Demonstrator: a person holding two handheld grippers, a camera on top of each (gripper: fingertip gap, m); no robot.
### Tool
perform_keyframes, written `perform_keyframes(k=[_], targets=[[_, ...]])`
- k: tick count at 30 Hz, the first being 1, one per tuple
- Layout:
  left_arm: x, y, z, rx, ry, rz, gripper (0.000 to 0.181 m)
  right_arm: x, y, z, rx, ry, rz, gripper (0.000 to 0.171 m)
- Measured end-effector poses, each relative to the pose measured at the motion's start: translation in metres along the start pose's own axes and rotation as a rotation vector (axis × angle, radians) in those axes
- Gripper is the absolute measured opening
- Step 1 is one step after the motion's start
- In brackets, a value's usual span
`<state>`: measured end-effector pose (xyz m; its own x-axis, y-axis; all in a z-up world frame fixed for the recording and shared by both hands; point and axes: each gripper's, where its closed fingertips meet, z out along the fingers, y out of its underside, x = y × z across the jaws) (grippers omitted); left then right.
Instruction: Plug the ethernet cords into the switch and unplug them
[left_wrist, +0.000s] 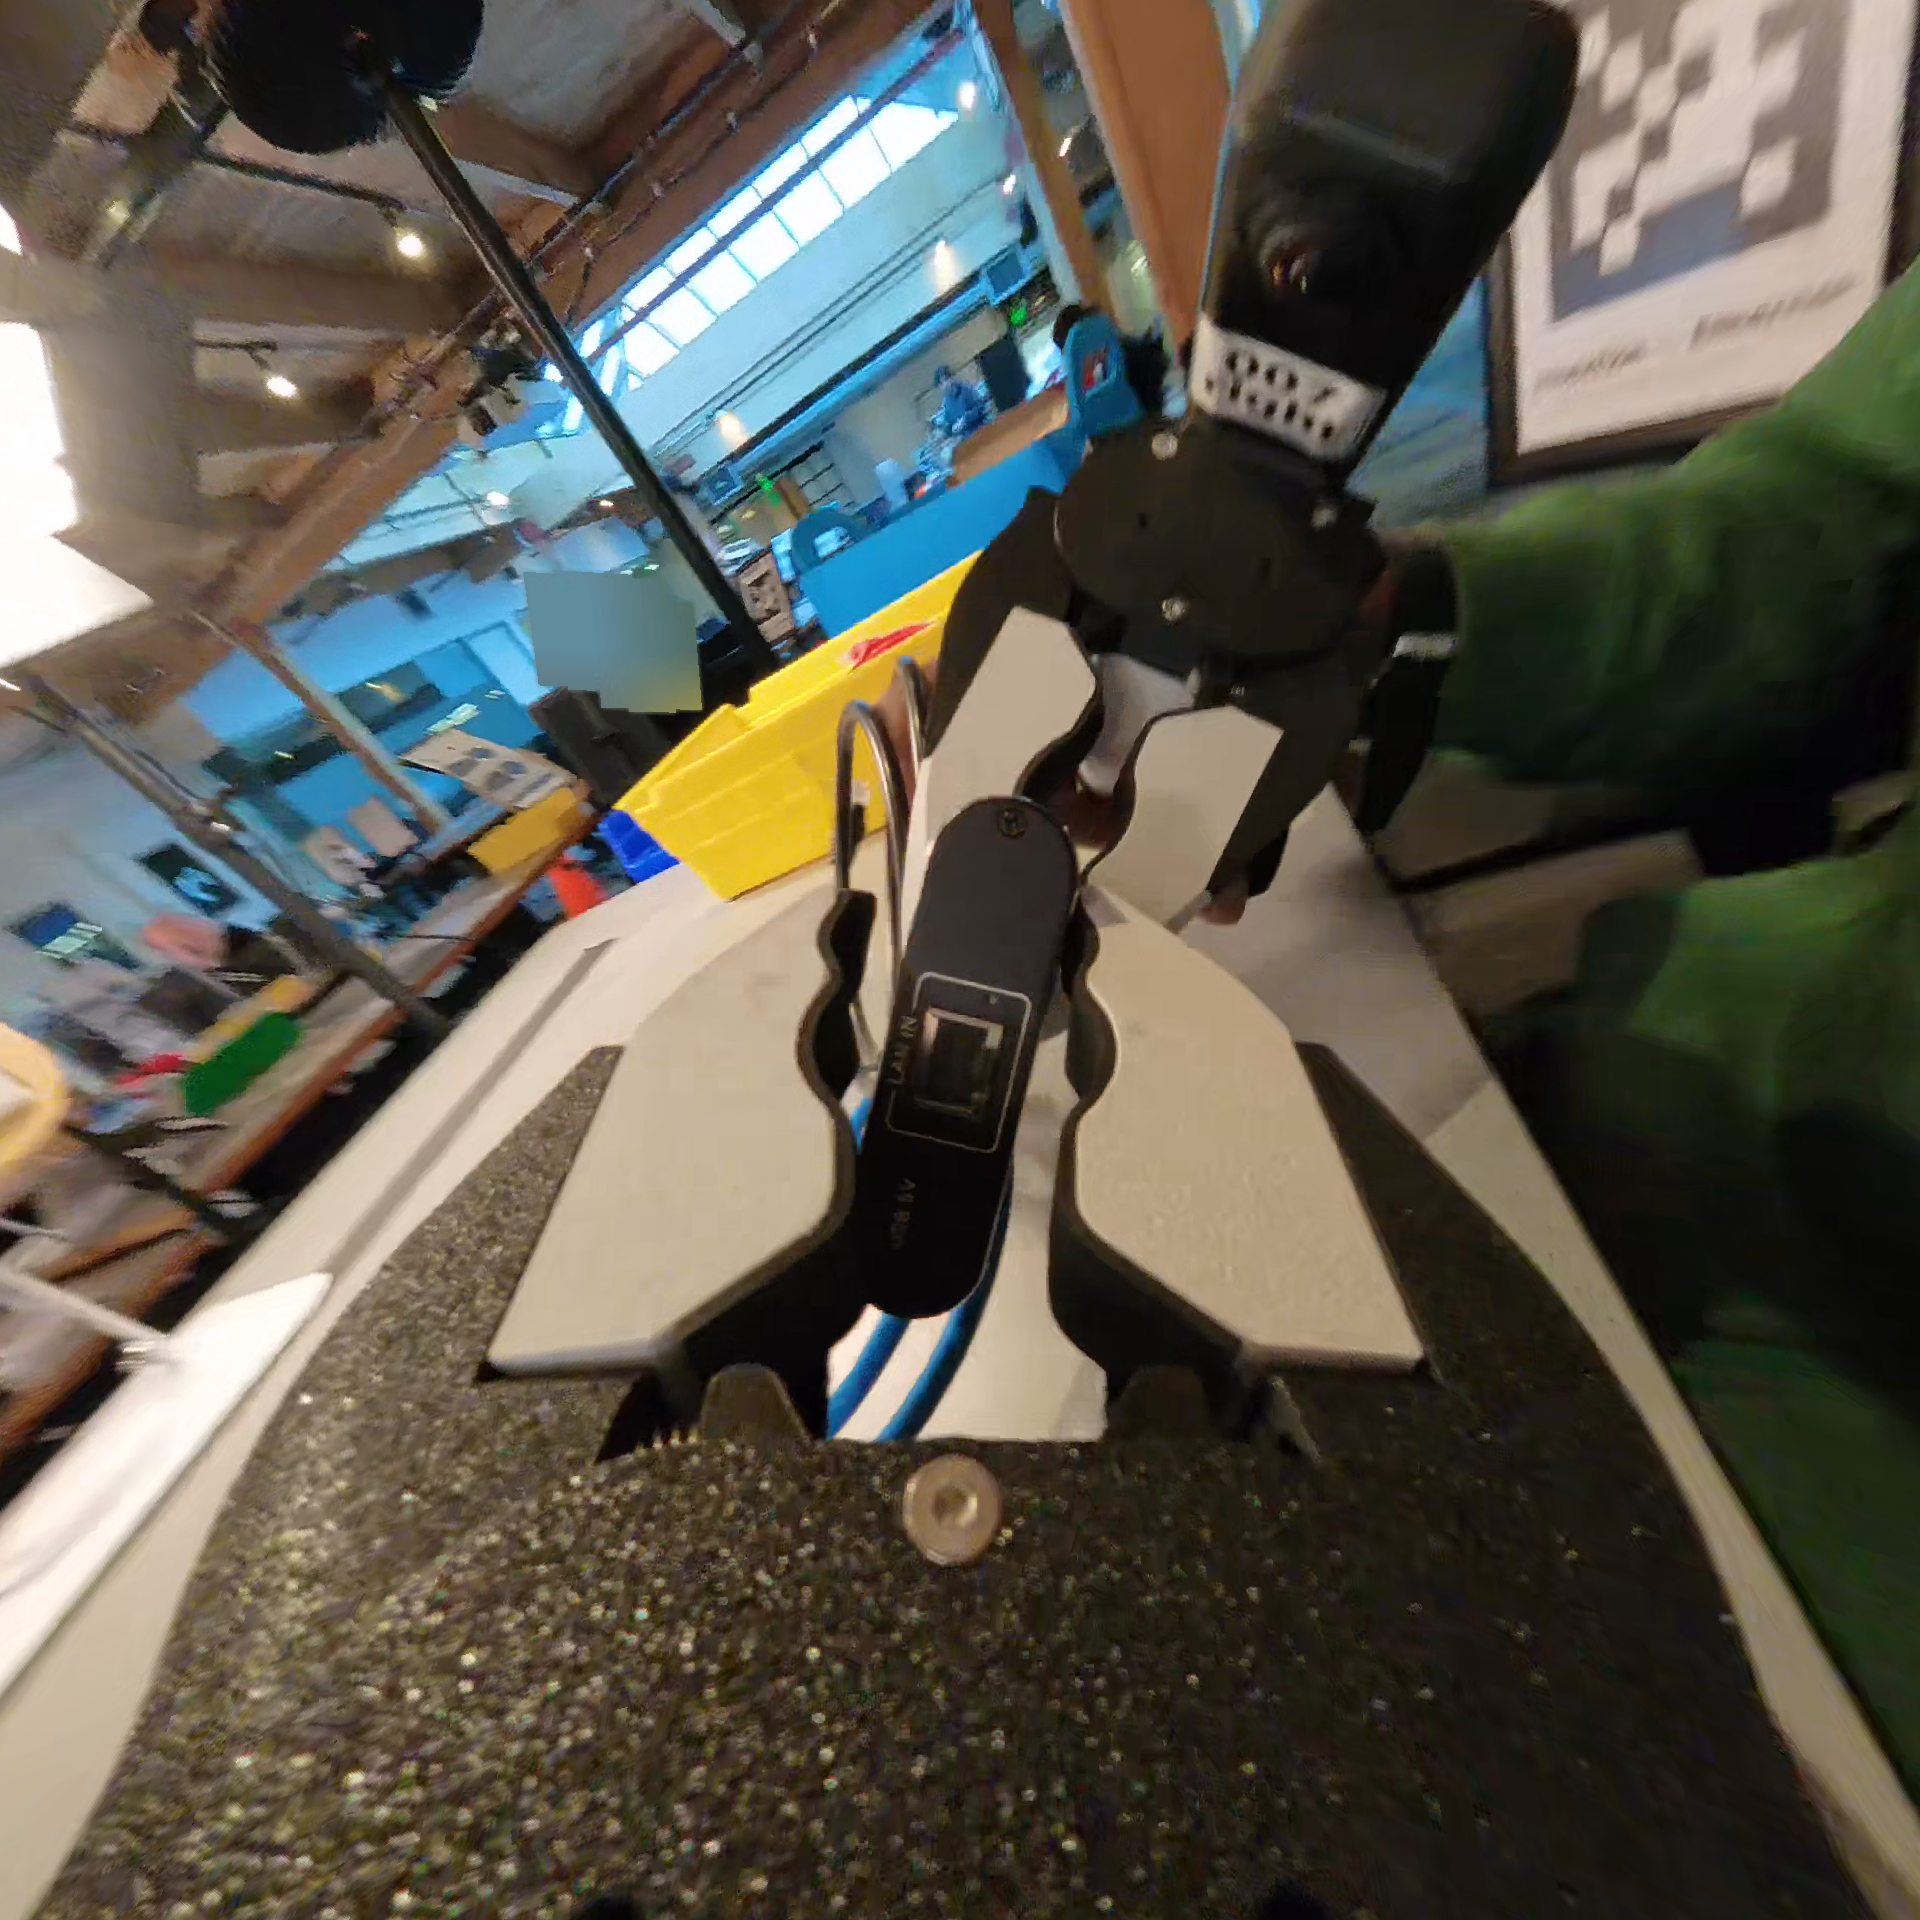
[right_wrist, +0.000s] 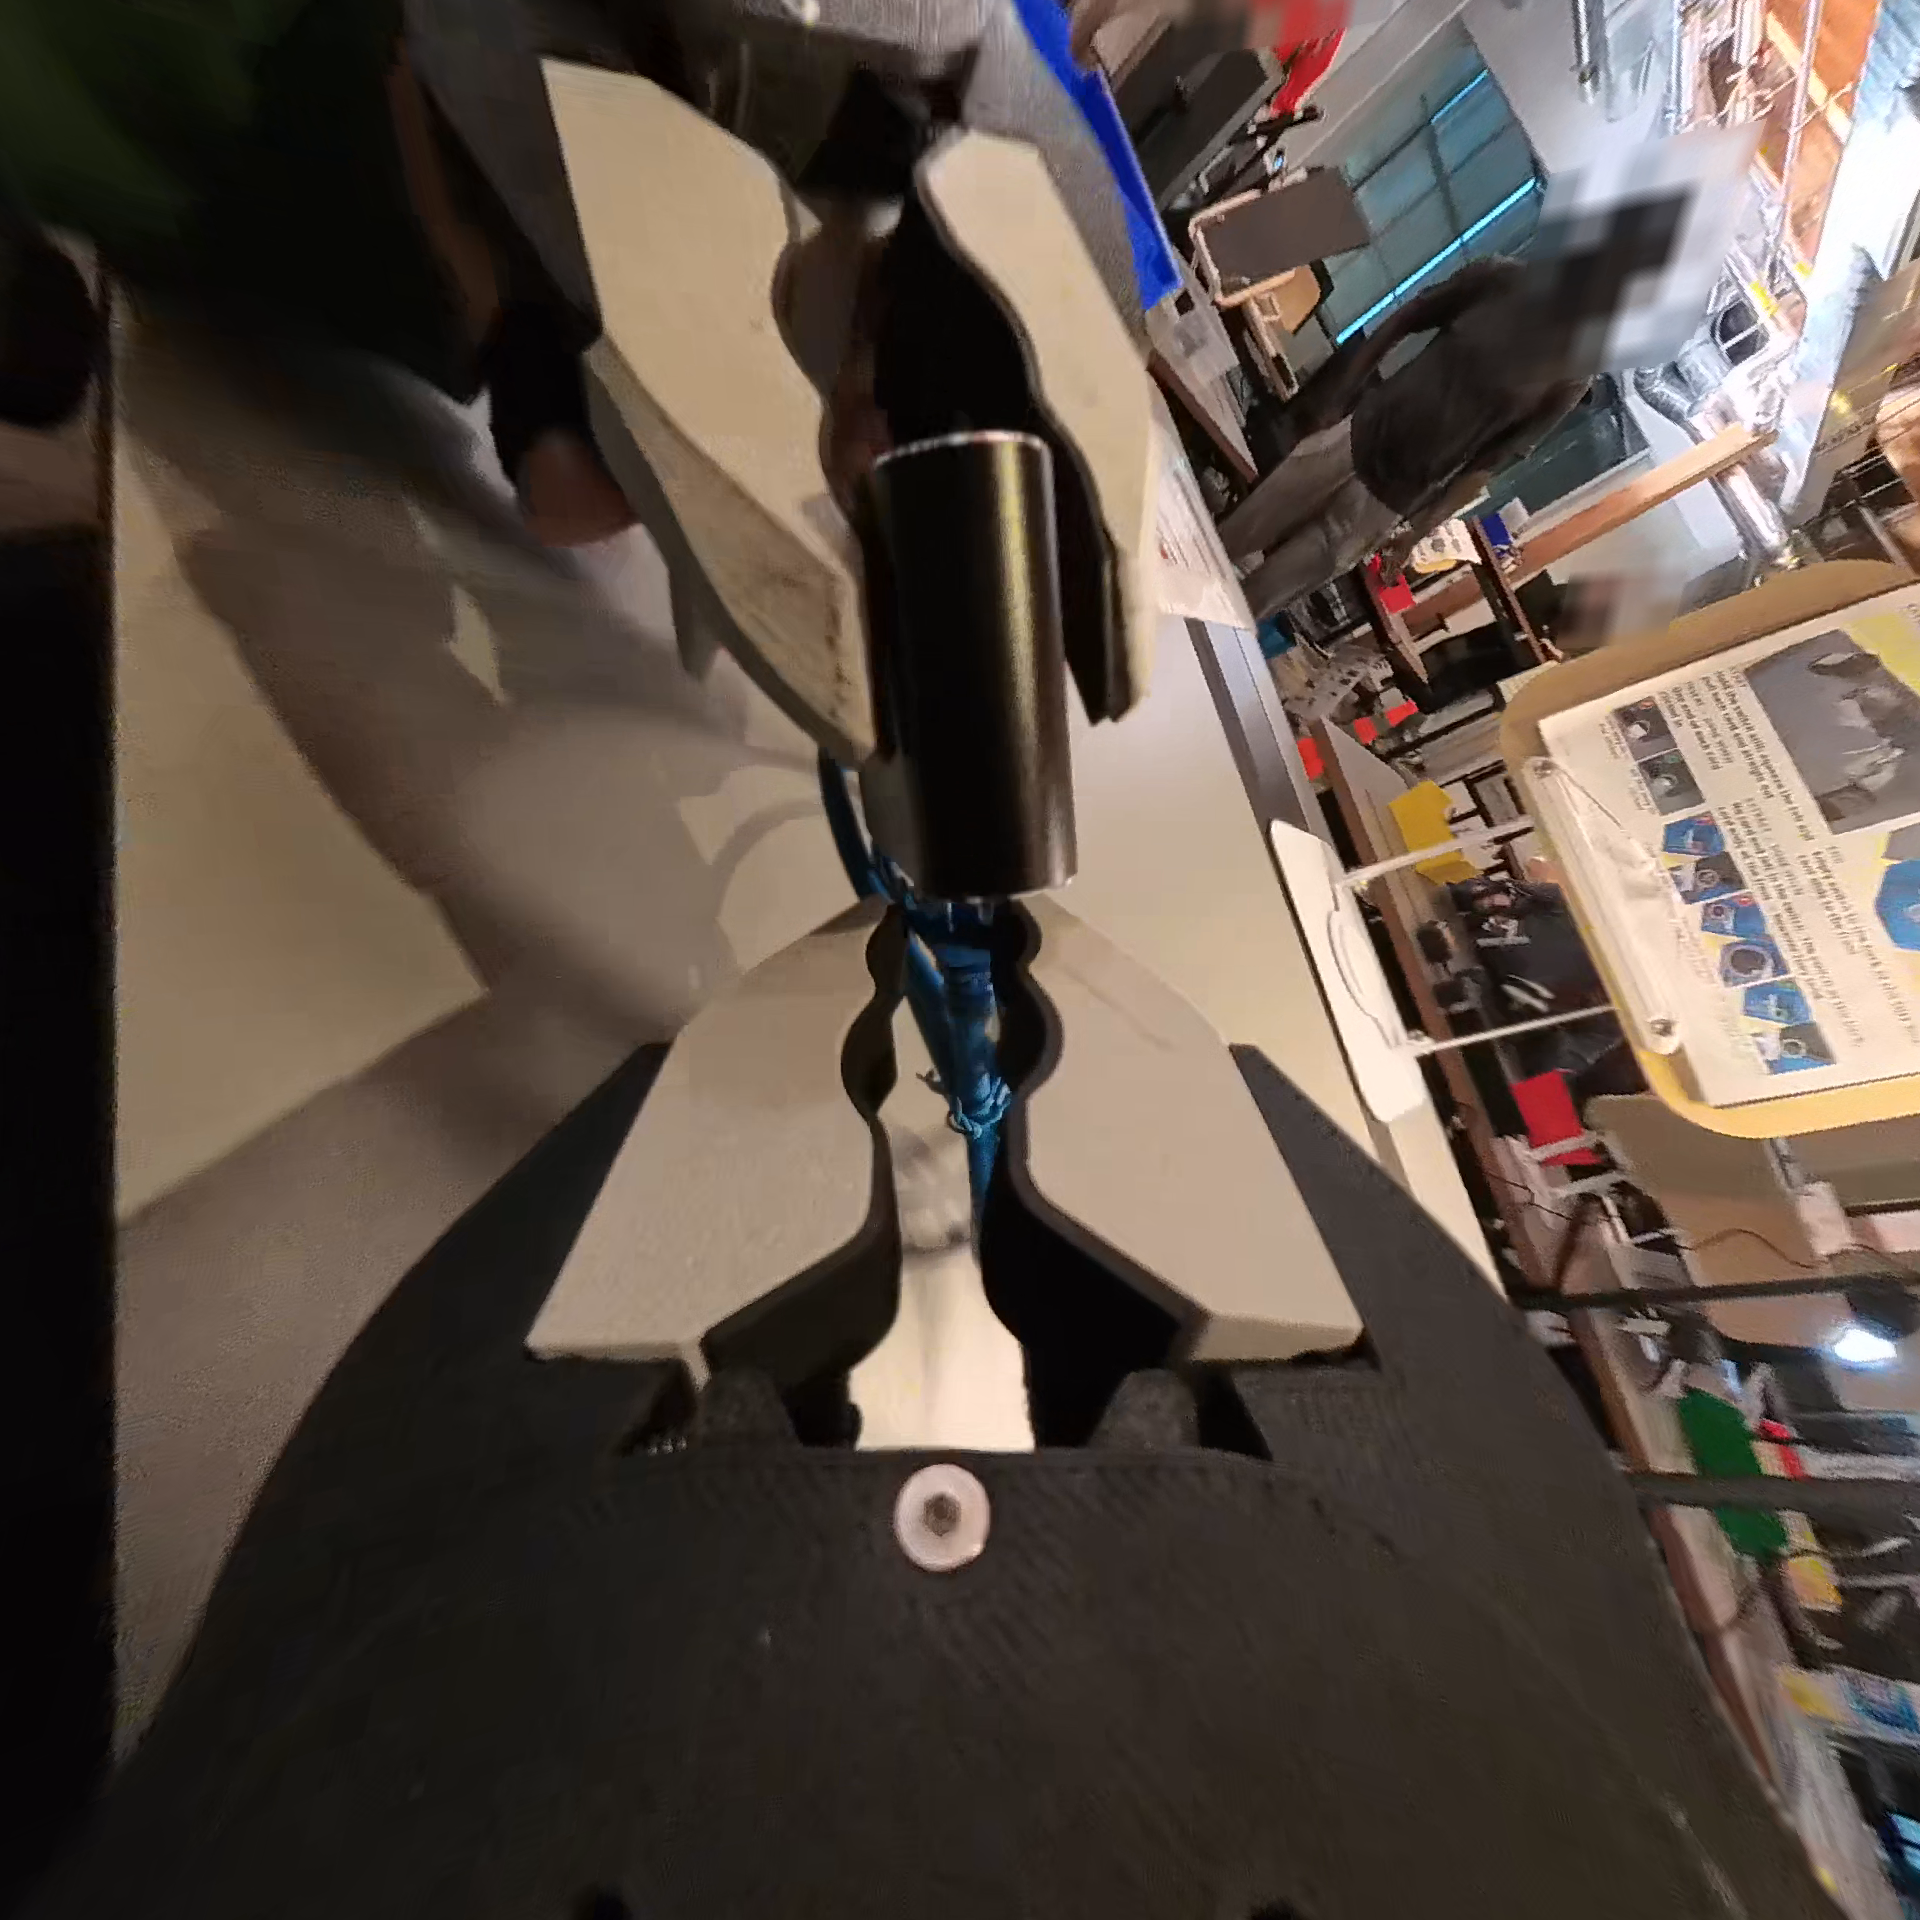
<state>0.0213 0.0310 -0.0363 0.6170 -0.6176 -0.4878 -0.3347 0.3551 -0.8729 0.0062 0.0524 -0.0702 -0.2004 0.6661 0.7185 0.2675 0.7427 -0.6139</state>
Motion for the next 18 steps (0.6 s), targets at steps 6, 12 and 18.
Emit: perform_keyframes(k=[6, 12, 18], targets=[[0.005, 0.016, 0.007, -0.111, -0.073, 0.269, 0.029, 0.0, 0.007, -0.004, -0.01, -0.02, -0.018, 0.016], [0.001, 0.028, 0.01, -0.207, -0.152, 0.444, 0.035, -0.003, 0.007, -0.007, -0.003, -0.037, -0.039, 0.016], [0.007, 0.028, 0.01, -0.248, -0.16, 0.497, 0.028, -0.004, 0.006, -0.009, -0.013, -0.017, -0.094, 0.016]])
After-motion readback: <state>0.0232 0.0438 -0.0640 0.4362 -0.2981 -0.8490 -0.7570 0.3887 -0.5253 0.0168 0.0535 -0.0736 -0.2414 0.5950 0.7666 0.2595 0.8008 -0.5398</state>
